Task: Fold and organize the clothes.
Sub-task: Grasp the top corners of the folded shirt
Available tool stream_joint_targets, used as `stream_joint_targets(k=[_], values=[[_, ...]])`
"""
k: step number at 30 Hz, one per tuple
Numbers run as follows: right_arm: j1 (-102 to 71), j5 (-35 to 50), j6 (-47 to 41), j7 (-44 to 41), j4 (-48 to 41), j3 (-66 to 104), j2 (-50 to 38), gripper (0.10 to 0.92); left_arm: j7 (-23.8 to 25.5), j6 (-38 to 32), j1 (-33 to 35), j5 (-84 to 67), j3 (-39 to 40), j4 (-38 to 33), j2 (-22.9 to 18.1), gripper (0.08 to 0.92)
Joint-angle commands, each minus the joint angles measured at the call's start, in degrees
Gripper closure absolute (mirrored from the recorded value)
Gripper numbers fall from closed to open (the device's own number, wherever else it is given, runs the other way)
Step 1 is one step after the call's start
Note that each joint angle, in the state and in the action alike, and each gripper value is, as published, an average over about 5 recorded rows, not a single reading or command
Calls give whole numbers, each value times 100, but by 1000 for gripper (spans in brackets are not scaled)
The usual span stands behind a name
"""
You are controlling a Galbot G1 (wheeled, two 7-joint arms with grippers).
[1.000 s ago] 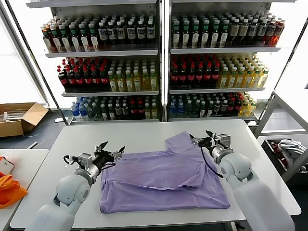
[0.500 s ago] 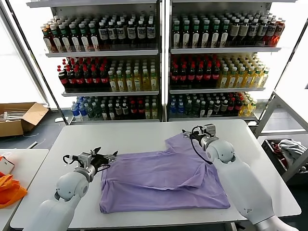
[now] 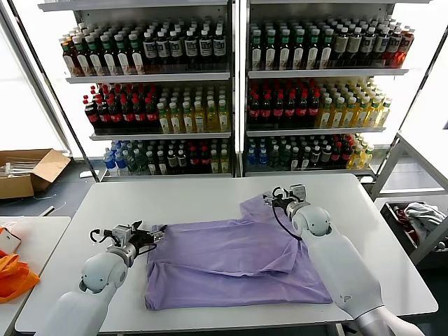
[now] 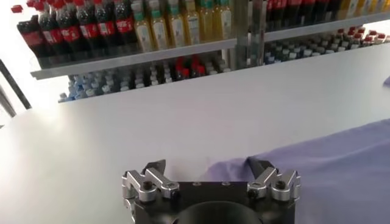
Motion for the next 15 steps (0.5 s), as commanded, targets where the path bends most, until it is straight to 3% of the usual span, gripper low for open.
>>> stream_joint_targets(k=[1, 8, 15], values=[[25, -120, 13, -2, -254, 3, 129, 203, -16, 32, -14, -43, -10, 92, 7, 177], [-163, -181, -37, -20, -167, 45, 118, 243, 15, 68, 148, -227, 1, -54, 8, 222], [-515, -427, -13, -57, -70, 176, 174, 440, 34, 93, 322, -235, 52, -198, -15, 416]])
